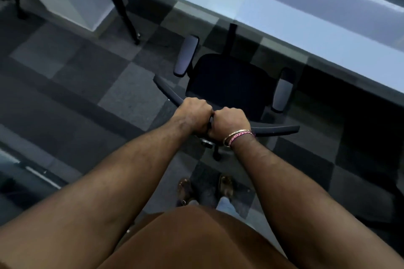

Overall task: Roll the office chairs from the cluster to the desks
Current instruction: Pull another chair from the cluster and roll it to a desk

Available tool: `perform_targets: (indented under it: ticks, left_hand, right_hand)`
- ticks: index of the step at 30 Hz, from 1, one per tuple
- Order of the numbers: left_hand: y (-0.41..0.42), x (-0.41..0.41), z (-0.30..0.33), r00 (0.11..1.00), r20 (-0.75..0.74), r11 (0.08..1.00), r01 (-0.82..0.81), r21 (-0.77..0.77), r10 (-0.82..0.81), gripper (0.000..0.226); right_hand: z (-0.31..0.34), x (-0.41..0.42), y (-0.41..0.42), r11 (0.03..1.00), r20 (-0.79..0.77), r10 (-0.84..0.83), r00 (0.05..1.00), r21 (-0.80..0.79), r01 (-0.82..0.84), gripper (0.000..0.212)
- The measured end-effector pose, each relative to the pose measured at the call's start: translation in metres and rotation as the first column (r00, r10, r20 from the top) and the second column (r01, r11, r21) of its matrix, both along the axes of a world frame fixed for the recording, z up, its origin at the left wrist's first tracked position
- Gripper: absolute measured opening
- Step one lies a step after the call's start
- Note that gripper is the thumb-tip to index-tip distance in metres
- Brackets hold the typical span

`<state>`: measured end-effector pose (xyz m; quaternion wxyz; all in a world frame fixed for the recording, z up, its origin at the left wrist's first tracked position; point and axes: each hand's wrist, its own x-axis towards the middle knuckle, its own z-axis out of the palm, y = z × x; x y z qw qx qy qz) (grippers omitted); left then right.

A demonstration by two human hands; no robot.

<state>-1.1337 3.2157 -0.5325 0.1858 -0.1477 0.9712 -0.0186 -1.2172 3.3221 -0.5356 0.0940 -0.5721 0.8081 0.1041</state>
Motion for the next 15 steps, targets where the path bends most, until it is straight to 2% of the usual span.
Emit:
perform_targets:
  ticks: [9, 15]
  left_hand:
    - [-0.008, 0.01, 0.001, 0.954, 0.017, 0.953, -0.297, -0.064, 0.299, 0.029]
    - [0.002, 0.009, 0.0, 0.922, 0.039, 0.922, -0.383, -0.06, 0.385, 0.028]
  right_hand:
    - [0.0, -0.017, -0.039, 0.962, 0.032, 0.27, 0.962, -0.046, -0.268, 0.03]
    - [-0.002, -0.022, -0.037, 0.924, 0.042, 0.382, 0.923, -0.035, -0.381, 0.035]
